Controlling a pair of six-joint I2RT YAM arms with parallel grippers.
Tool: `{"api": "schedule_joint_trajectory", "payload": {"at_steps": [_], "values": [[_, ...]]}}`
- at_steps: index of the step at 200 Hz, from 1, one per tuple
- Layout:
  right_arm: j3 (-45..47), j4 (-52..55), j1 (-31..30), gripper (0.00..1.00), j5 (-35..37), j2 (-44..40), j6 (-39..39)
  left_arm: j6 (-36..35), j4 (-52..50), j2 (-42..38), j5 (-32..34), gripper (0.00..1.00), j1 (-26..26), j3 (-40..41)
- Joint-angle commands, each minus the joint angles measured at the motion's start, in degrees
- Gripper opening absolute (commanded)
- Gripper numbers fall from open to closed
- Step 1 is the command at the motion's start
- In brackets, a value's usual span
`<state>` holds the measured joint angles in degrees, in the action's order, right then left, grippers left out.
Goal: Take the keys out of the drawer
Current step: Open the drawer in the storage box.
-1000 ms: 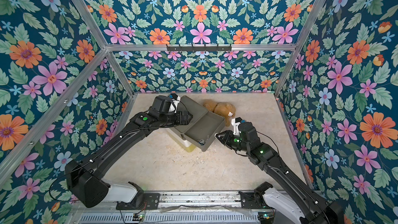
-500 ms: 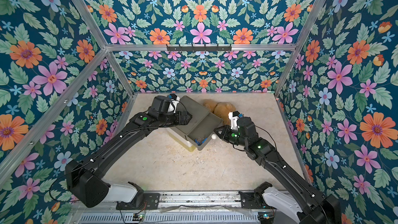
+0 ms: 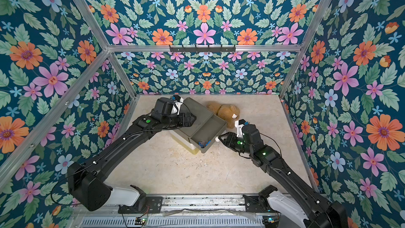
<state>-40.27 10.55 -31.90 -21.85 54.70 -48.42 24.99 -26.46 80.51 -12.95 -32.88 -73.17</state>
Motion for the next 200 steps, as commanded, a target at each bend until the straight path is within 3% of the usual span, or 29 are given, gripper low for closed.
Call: {"api": "schedule_joint_trajectory", "payload": {"at_steps": [1, 115, 200], "values": [[0.87, -4.54, 0.43, 0.48, -2.51, 0.91, -0.86, 0.64, -2.61, 0.09, -0.63, 0.99, 0.11, 0.82], [5.16, -14.36, 1.16, 0.48, -6.74, 4.17, -4.53, 0.58, -3.4, 0.17, -0.31, 0.99, 0.1, 0.87], [7.13, -20.31, 2.03, 0.41, -6.98, 4.52, -5.85, 0.67, -4.48, 0.37, 0.11, 0.99, 0.1, -0.05]]}}
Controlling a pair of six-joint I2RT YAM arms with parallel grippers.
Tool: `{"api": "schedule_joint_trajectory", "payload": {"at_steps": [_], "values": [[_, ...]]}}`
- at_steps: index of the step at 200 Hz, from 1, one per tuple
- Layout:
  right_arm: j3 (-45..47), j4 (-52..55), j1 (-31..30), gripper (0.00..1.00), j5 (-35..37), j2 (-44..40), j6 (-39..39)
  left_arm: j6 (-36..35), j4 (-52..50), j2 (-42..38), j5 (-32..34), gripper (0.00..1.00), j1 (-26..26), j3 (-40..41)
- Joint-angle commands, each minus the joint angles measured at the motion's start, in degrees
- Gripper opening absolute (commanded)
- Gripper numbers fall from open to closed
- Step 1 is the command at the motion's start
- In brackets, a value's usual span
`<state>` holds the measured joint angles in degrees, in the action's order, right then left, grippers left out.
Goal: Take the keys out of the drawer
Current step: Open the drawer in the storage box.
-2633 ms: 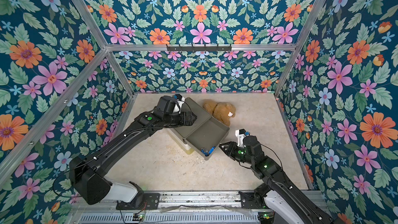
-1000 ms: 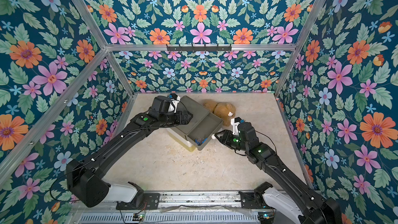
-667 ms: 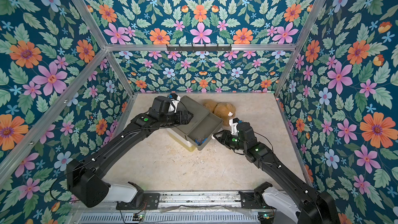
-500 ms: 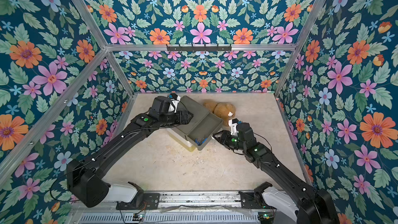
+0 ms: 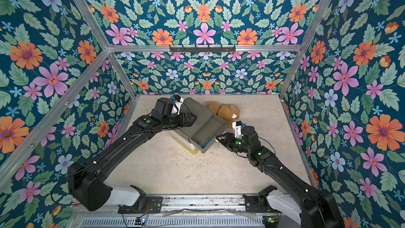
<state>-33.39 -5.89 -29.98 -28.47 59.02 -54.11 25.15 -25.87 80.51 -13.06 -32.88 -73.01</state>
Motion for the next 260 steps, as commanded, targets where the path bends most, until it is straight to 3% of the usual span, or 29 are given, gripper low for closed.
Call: {"api": "schedule_joint_trajectory", "payload": {"at_steps": [1, 56, 89, 182, 260], "values": [[0.25, -3.91, 0.1, 0.41, -0.36, 0.2, -0.14, 0.52, -5.07, 0.36, 0.27, 0.99, 0.1, -0.25], [1.11, -4.98, 0.2, 0.33, -0.88, 0.26, -0.64, 0.6, -5.33, 0.61, 0.15, 0.99, 0.1, -0.25], [2.39, -6.16, 0.19, 0.42, -1.54, -0.09, -1.63, 0.78, -4.94, 0.74, -0.04, 0.99, 0.1, -0.01], [4.21, -11.48, 0.21, 0.41, -2.66, 1.05, -3.64, 0.87, -4.89, 1.06, -0.12, 0.99, 0.13, 0.02], [4.42, -9.02, 0.4, 0.21, -2.12, -1.13, -2.94, 1.13, -4.89, 1.22, -0.29, 0.99, 0.01, 0.01]]}}
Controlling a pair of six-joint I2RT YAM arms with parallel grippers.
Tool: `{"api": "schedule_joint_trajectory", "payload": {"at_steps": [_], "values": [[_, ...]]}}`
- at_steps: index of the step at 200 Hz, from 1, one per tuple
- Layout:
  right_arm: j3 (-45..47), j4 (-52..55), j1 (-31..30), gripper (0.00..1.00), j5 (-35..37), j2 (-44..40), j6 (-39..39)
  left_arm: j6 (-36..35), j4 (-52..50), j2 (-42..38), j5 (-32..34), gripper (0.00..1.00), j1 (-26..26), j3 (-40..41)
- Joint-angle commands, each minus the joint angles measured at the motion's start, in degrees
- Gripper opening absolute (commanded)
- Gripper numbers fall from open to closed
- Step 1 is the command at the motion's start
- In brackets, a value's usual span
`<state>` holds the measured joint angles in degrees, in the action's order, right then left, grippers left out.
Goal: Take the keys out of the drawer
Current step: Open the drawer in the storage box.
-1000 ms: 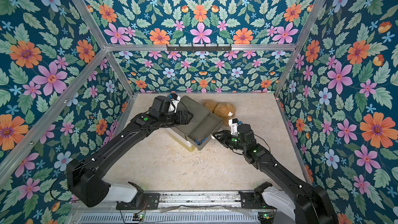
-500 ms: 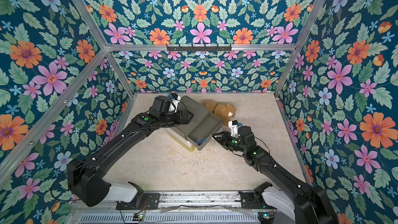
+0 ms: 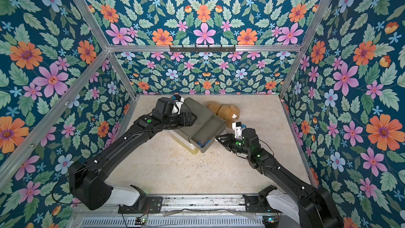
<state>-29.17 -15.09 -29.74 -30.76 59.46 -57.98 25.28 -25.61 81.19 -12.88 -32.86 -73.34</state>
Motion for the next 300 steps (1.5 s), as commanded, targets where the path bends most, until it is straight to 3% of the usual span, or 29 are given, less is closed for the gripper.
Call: {"api": "schedule_joint_trajectory", "payload": {"at_steps": [1, 79, 202, 234, 266, 300], "values": [[0.23, 0.25, 0.18, 0.21, 0.18, -1.64, 0.98, 1.0, -5.16, 0.5, -0.47, 0.99, -0.01, 0.37], [4.09, 10.04, 3.66, 0.18, 0.13, -10.81, 3.18, 1.18, -4.15, 0.88, -0.9, 0.99, -0.01, 1.07], [3.06, 18.79, 5.95, 0.19, 0.17, -15.75, 5.94, 1.0, -3.49, 0.88, -1.0, 0.99, -0.01, 1.95], [2.98, 20.29, 6.05, 0.31, 0.57, -16.27, 6.38, 1.0, -3.18, 1.16, -1.1, 0.99, -0.01, 1.96], [1.69, 23.27, 6.23, 0.51, 1.39, -17.05, 7.7, 1.09, -2.95, 0.92, -1.07, 0.99, -0.01, 1.79], [-2.39, 30.92, 6.37, 0.58, 3.98, -18.69, 10.54, 1.26, -2.32, -0.26, -0.57, 0.99, -0.01, 0.92]]}}
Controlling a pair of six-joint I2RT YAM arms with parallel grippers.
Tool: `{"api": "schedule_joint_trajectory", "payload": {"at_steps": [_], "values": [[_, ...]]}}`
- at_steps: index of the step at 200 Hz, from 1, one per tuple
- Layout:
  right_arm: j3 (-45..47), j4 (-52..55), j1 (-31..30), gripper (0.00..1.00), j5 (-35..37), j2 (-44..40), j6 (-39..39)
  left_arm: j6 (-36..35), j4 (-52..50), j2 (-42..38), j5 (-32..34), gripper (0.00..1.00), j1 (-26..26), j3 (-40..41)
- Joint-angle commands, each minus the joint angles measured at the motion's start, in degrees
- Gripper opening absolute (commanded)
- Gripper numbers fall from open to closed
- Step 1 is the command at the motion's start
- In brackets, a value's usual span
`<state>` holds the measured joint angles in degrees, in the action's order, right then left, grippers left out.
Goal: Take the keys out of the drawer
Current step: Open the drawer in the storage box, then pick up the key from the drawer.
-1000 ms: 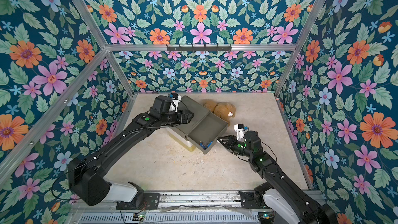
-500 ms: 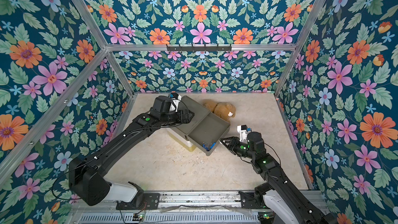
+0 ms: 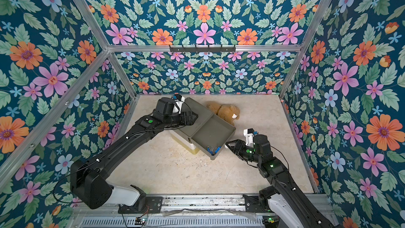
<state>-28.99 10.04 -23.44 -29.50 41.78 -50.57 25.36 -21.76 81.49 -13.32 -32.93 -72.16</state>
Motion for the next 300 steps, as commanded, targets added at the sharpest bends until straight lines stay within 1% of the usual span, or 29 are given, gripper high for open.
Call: {"api": "schedule_joint_trajectory", "payload": {"at_steps": [1, 25, 41, 55, 70, 93, 121, 138, 156, 192, 211, 230, 250, 274, 289, 300], "values": [[-2.74, 6.04, 0.07, 0.58, 2.83, -1.09, 3.16, 1.18, -6.13, -0.64, -0.13, 0.99, 0.06, -0.22], [-7.83, 12.64, 0.02, 0.59, 5.4, -1.87, 4.5, 1.83, -3.72, -3.45, 0.9, 0.99, 0.06, 0.0], [-11.78, 16.27, 0.03, 0.59, 6.64, -1.83, 5.48, 2.6, -0.63, -7.25, 1.94, 0.99, 0.06, 1.23], [-15.23, 18.7, -0.02, 0.59, 6.82, -1.18, 5.97, 3.49, 2.33, -10.88, 2.42, 0.99, 0.06, 2.94], [-18.33, 20.37, 0.01, 0.59, 6.43, 0.25, 6.52, 4.91, 4.02, -14.08, 1.4, 0.99, 0.06, 4.77], [-23.39, 21.96, -0.21, 0.59, 5.94, 4.59, 8.73, 8.06, 4.09, -17.69, -1.05, 0.99, -0.18, 8.35], [-32.4, 25.98, -1.61, 0.61, 4.47, 12.55, 14.14, 10.52, 4.27, -21.36, -0.13, 0.99, -1.8, 12.07], [-36.65, 27.95, -2.89, 0.62, 4.64, 17.28, 16.52, 11.15, 4.35, -21.57, 0.72, 0.99, -2.94, 12.1], [-39.22, 27.74, -3.45, 0.62, 3.92, 21.01, 17.29, 10.9, 4.31, -19.52, 1.36, 0.99, -4.04, 10.09], [-42.17, 27.44, -3.48, 0.63, 4.97, 27.07, 18.42, 5.28, 4.34, -13.33, 2.68, 0.99, -4.34, 4.94], [-43.14, 27.44, -3.45, 0.63, 5.42, 29.94, 19.47, -0.09, 6.67, -11.31, 5.03, 0.99, -4.34, 4.02], [-46.24, 30.58, -3.49, 0.63, 8.3, 33.27, 21.53, -6.18, 10.44, -9.44, 7.43, 0.99, -4.34, 3.59], [-50.39, 34.01, -3.35, 0.63, 10.96, 36.62, 22.49, -11.79, 11.84, -7.62, 10.18, 0.99, -4.34, 1.53], [-57.48, 38.01, -2.05, 0.63, 9.69, 41.17, 20.78, -14.6, 14.9, -7.22, 14.03, 0.99, -4.23, 1.82], [-61.77, 40.9, -1.32, 0.63, 8.3, 43.78, 19.04, -14.18, 17.8, -8.19, 16.52, 0.99, -4.21, 3.31], [-64.51, 42.76, -1.34, 0.62, 6.95, 45.61, 17.63, -13.73, 19.99, -9.16, 17.01, 0.99, -4.19, 4.67]]}}
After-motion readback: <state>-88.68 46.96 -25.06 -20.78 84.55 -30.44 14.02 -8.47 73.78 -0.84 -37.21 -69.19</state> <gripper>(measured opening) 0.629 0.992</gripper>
